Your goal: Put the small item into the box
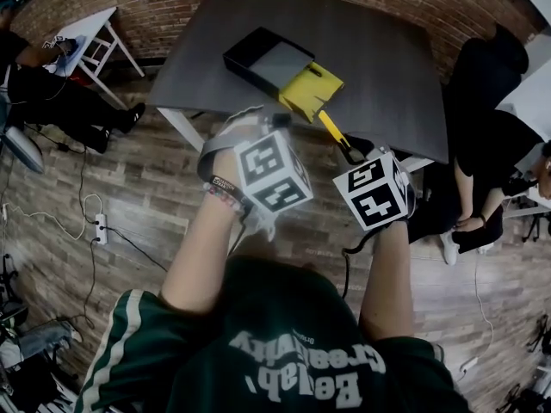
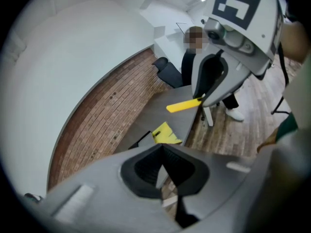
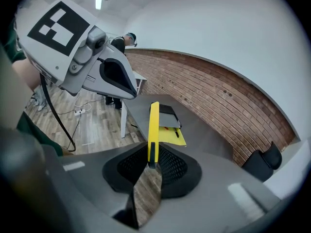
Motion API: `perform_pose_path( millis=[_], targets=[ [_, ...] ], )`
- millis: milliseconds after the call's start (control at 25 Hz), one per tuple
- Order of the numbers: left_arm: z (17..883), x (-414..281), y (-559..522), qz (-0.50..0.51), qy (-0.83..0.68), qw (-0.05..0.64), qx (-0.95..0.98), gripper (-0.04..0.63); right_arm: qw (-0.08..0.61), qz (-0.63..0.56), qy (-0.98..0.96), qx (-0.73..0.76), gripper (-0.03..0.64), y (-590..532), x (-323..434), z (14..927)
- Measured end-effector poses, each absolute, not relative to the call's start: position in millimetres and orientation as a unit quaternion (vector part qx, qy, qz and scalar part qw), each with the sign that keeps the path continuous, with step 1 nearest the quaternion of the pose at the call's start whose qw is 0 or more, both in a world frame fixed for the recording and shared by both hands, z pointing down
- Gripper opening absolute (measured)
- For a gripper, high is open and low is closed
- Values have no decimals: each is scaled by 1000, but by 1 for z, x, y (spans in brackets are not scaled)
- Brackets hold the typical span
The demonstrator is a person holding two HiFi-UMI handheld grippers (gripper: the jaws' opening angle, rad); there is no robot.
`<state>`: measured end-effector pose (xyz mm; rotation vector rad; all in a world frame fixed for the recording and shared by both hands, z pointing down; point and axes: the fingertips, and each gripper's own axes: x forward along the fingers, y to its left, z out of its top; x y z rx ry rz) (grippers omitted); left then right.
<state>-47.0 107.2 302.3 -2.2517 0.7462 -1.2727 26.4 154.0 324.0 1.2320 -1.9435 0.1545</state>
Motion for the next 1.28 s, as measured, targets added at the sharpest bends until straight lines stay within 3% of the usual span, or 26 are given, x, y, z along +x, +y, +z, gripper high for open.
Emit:
perform_pose_path(
  millis=[1280],
  targets=[
    [306, -20, -138, -451, 208, 243, -833, 3, 424, 88, -742, 512, 72, -84, 39, 325]
  ],
)
